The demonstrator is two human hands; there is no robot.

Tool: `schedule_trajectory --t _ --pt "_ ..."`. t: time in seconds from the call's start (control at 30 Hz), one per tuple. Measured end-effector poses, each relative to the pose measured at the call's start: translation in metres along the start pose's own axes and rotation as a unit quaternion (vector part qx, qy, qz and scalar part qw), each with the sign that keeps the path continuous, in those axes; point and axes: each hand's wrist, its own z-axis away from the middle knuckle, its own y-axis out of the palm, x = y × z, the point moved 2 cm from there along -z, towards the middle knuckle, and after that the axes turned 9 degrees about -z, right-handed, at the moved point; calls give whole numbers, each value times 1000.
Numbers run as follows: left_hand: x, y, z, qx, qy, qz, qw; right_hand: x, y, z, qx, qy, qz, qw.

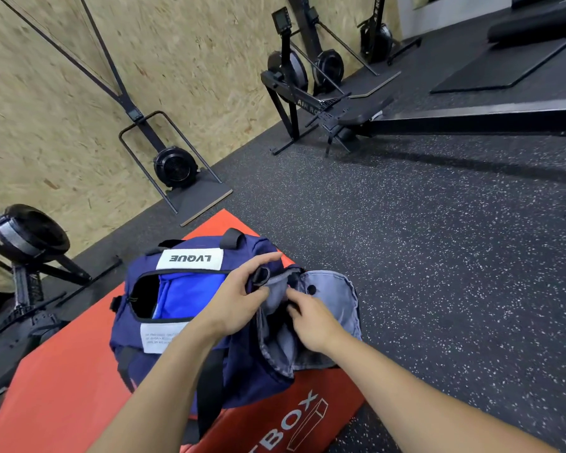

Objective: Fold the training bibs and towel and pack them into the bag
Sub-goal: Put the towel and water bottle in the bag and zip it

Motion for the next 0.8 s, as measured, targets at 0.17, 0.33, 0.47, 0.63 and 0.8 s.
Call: schedule_trajectory --t 0.17,0.33,0.47,0.63,0.8 --pt "-3 -22 11 -11 -3 0 1000 36 -41 10 -102 -49 -76 991" --pt "-8 -44 34 -11 -54 39 998 84 -67 22 -116 -145 -106 977" --pt "-19 -56 52 -32 -59 60 996 124 -62 30 -17 -202 42 978" --pt "-26 -66 72 -56 -53 36 996 147 -38 35 35 -201 181 962" --pt "-10 -73 91 -69 -51 18 996 164 -17 33 -6 -225 204 953"
